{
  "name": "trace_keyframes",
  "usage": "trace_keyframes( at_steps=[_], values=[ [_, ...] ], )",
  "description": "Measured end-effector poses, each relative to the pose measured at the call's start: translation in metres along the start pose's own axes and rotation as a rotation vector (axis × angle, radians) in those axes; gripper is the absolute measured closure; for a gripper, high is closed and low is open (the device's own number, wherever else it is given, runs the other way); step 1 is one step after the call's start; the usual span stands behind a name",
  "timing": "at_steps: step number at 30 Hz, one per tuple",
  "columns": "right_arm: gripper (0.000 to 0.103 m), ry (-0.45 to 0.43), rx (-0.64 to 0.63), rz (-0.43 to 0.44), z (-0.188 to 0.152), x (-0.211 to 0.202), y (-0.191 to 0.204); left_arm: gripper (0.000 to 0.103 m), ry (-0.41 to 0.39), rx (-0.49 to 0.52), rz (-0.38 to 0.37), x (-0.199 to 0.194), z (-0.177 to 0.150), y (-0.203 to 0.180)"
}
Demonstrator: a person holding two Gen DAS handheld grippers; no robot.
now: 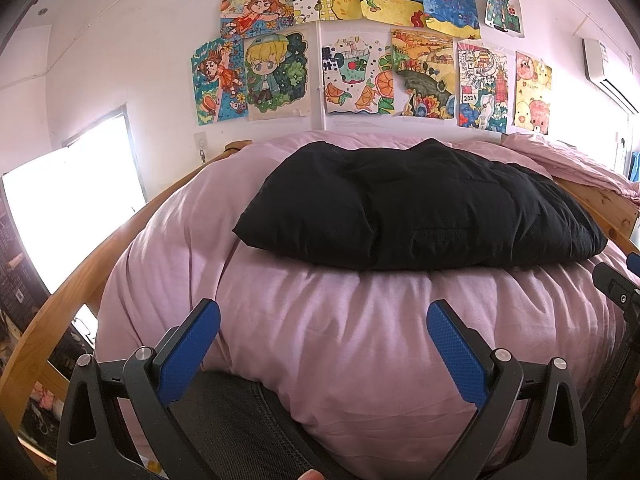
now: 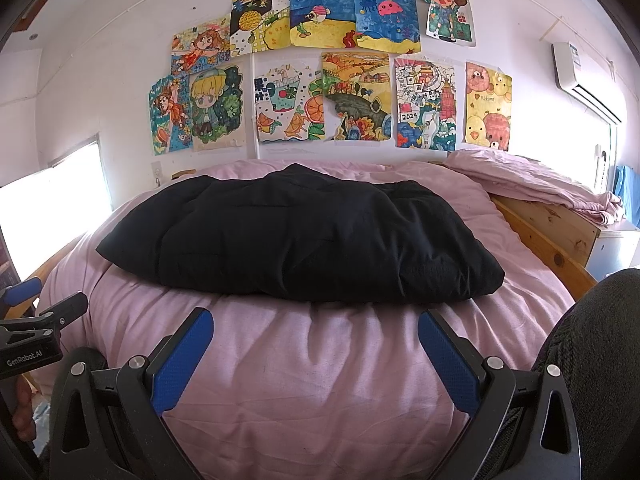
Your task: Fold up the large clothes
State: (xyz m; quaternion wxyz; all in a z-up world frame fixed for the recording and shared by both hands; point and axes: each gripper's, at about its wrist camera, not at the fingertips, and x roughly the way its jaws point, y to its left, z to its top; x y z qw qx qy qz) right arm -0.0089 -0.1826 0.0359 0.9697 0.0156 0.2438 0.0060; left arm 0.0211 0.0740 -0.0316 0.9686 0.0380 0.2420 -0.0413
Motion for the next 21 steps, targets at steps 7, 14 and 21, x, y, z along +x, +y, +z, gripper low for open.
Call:
trace_keyframes(
  at_steps=[7, 14, 21],
  values=[
    [0.000, 0.000, 0.001, 0.000, 0.0000, 0.0001, 0.0003, 0.002, 0.000, 0.002, -0.001, 0.0002, -0.0002, 0.0007],
    [0.000, -0.001, 0.003, 0.001, -0.0001, 0.0003, 0.0007, 0.002, -0.001, 0.004, -0.001, 0.0000, 0.0001, 0.0019],
    [0.000, -0.001, 0.004, 0.000, -0.0002, 0.0003, 0.0020, 0.002, 0.000, 0.005, -0.002, 0.0002, 0.0001, 0.0040]
  ],
)
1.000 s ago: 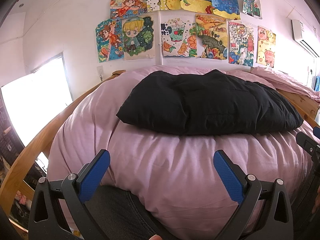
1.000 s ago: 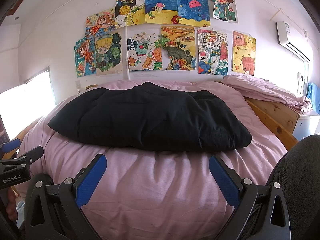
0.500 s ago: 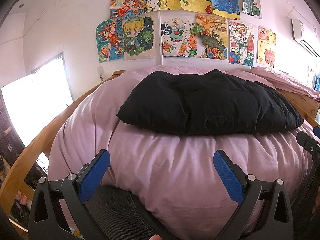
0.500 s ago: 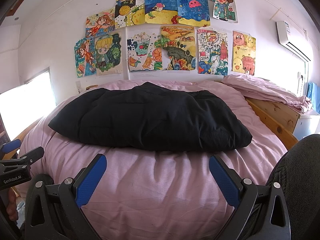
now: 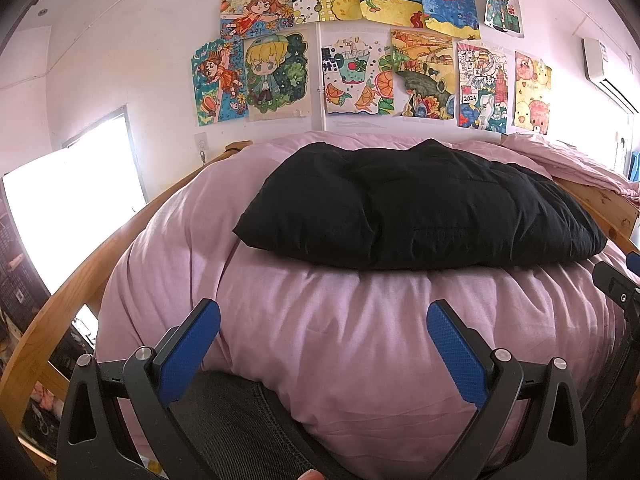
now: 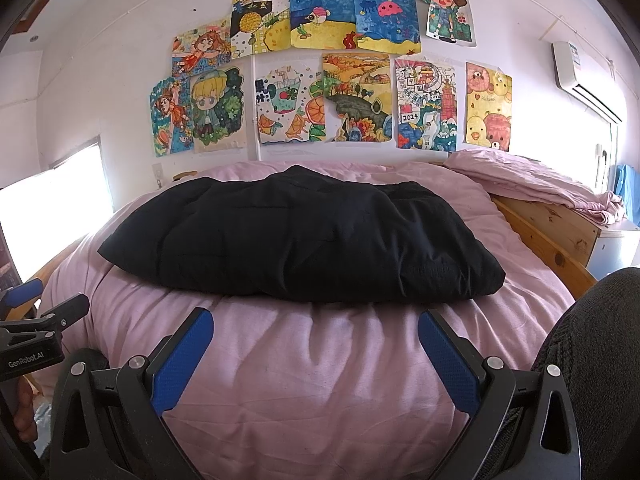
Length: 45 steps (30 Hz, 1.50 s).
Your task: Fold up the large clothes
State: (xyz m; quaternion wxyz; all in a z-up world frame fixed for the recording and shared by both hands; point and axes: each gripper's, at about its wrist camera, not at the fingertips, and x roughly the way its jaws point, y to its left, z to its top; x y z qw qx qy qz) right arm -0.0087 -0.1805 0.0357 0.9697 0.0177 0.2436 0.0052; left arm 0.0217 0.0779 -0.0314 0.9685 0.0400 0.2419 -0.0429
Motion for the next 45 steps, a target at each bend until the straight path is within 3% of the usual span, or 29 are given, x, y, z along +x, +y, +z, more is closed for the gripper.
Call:
trace_keyframes(
  at_steps=[21, 28, 45],
  values=[
    [0.000, 0.000, 0.004, -0.002, 0.000, 0.000, 0.003, 0.002, -0.003, 0.003, 0.001, -0.002, 0.000, -0.003],
    [0.000, 0.001, 0.006, -0.002, 0.000, 0.000, 0.003, 0.002, -0.013, 0.009, 0.058, -0.003, 0.002, 0.004],
    [0.000, 0.003, 0.008, -0.003, -0.001, 0.001, 0.005, 0.002, -0.002, 0.010, 0.064, 0.003, -0.003, 0.014]
  ],
)
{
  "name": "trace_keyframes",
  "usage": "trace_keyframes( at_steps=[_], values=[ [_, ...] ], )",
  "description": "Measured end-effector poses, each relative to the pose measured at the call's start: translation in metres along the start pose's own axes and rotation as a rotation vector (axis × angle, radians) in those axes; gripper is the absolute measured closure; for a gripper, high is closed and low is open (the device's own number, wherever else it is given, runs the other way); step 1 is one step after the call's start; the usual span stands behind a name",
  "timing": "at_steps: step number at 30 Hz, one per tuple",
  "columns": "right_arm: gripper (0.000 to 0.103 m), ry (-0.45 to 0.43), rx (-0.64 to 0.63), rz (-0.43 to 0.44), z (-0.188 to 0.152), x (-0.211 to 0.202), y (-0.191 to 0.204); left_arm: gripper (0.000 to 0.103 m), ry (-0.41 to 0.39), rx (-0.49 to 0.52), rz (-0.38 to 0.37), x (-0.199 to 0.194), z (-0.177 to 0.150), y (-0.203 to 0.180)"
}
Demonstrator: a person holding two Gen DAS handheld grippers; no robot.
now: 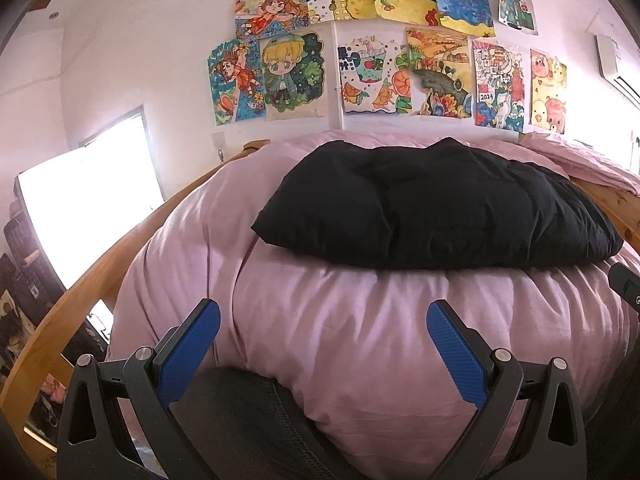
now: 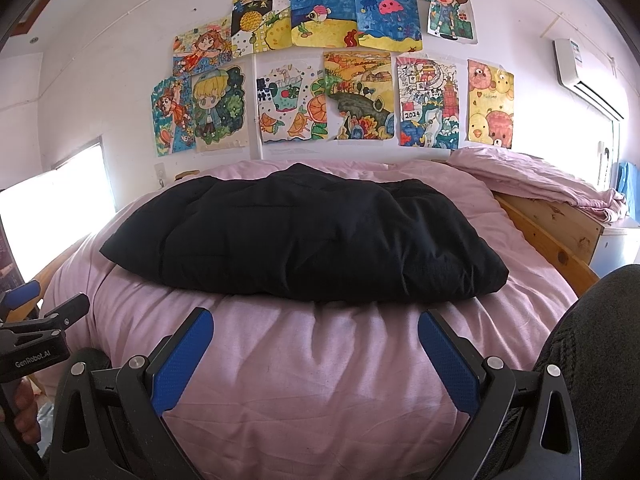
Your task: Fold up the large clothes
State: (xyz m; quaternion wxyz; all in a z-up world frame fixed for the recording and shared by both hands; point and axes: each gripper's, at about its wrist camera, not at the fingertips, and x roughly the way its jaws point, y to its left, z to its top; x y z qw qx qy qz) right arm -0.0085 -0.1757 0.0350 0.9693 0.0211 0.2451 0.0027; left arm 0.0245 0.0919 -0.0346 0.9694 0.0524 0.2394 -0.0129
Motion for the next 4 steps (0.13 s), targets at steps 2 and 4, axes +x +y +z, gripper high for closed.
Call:
trace_keyframes(
  at_steps=[2, 4],
  values=[
    [0.000, 0.000, 0.000, 0.000, -0.0002, -0.0003, 0.0000, 0.002, 0.004, -0.003, -0.001, 0.0008, -0.0004, 0.0007],
    [0.000, 0.001, 0.000, 0.001, -0.0005, 0.0001, 0.0002, 0.002, 0.006, -0.002, 0.001, 0.0013, -0.0014, 0.0007]
  ],
)
